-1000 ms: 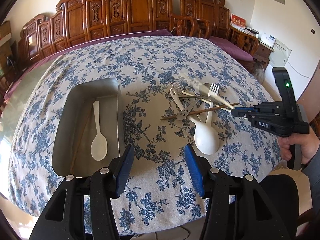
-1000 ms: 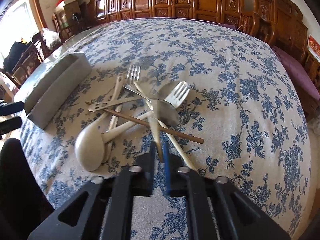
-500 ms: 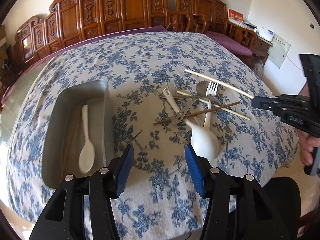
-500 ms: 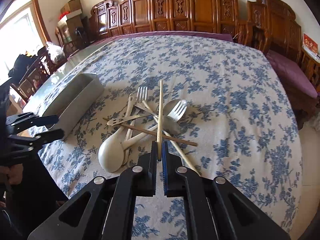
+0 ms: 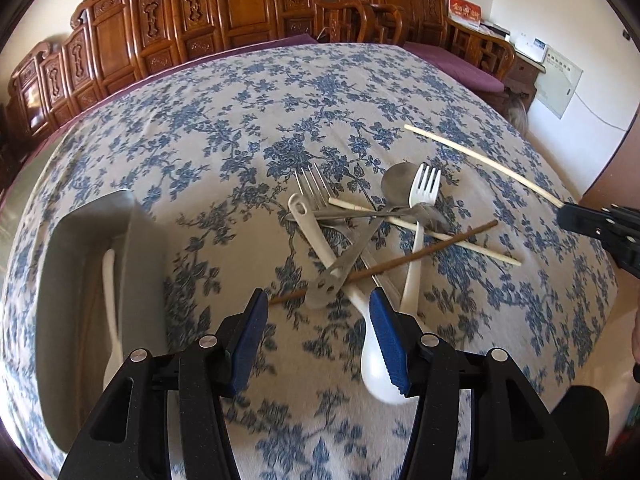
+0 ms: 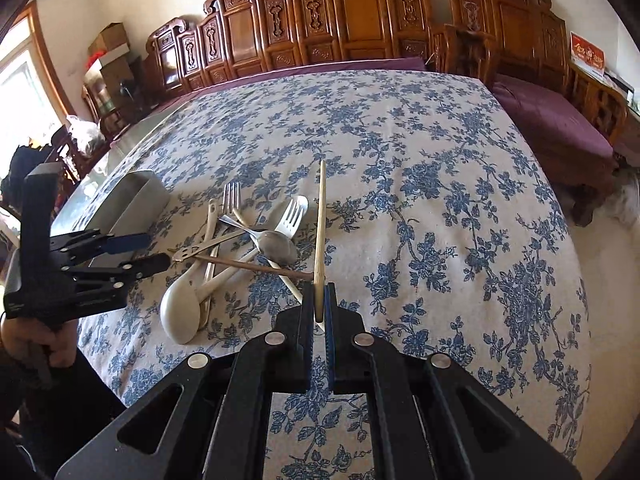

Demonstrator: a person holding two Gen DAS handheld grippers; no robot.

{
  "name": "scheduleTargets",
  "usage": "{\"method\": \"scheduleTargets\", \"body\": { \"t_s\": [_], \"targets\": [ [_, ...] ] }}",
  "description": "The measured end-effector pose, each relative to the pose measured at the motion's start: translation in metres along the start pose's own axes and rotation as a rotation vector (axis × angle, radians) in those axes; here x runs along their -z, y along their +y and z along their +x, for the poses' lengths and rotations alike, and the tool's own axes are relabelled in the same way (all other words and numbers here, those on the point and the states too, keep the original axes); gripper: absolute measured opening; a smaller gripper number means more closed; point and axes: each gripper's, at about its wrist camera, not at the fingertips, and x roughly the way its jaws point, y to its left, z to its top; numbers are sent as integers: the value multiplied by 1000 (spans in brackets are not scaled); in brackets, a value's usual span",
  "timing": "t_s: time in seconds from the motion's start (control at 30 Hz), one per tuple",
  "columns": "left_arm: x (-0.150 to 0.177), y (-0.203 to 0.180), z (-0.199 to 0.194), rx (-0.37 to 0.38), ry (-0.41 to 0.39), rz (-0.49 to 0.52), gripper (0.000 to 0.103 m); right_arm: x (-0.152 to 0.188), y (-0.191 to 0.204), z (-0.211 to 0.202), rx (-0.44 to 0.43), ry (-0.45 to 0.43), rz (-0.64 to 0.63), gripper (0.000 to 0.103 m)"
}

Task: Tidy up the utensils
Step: 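Grasp a white plastic spoon with the left tool while the right tool holds the chopstick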

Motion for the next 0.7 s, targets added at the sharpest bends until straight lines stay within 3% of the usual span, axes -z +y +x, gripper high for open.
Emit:
{"method": "scheduleTargets", "body": {
  "t_s": [0.23,0.53,0.7],
  "targets": [
    [5,-7,11,23,33,-46,50,2,-1,5,3,12,10,6],
    [16,-17,10,120,99,-148,50,1,2,4,1,13,6,6],
    [19,-22,14,108,142,-147,59,1,7,4,-1,14,-7,6]
  ]
}}
